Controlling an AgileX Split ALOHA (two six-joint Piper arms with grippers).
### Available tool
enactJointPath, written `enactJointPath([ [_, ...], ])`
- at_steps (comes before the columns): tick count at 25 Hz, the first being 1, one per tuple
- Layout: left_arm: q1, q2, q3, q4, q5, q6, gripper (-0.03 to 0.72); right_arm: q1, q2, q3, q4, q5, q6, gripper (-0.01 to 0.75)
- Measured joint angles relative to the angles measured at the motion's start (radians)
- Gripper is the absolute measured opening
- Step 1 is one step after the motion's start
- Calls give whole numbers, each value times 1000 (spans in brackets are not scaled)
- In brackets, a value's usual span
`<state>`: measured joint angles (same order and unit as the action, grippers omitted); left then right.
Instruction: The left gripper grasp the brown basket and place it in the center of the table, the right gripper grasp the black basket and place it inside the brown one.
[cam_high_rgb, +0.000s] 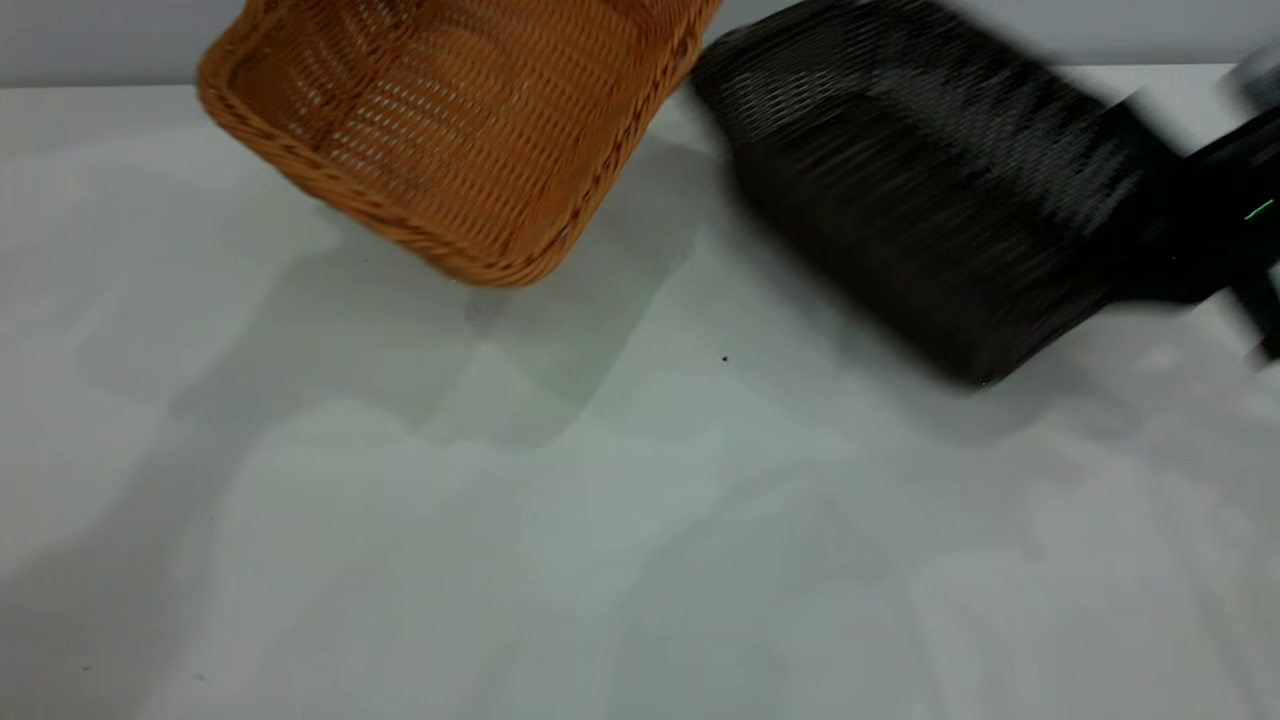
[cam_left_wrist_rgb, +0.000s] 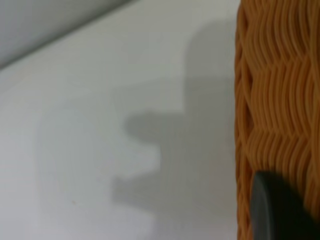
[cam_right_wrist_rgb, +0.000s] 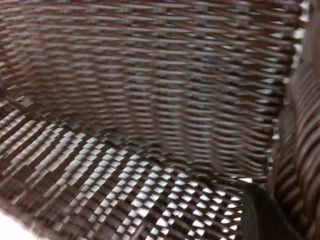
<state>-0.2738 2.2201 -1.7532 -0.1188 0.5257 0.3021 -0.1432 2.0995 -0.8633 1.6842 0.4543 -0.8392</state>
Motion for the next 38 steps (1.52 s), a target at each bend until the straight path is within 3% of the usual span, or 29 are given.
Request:
enactJointPath([
  [4,-12,-5,-1,-126,163,291,79,-202,-85,-98,-165,92,15,85],
  [8,-67,38,-1,-239,278,692,79,-328,-145,-186,-423,269,97,85],
  [11,-126,86,-1,-271,281,891,79,-375,-165,-215,-588,351,142,85],
  [16,-219,153,-1,-275,183,1068,92,-402,-172,-218,-659,399,158,85],
  [20,-261,174,-1,-280,150,1045,169,-402,-172,-219,-660,438,162,85],
  [28,-276,168,-3,-274,96,935,484,-402,-174,-220,-664,498,164,85],
  [33,-240,84,-3,-265,56,690,541,-389,-174,-220,-670,528,167,85],
  [38,-95,-35,-3,-207,91,374,543,-246,-178,-226,-713,547,221,85],
])
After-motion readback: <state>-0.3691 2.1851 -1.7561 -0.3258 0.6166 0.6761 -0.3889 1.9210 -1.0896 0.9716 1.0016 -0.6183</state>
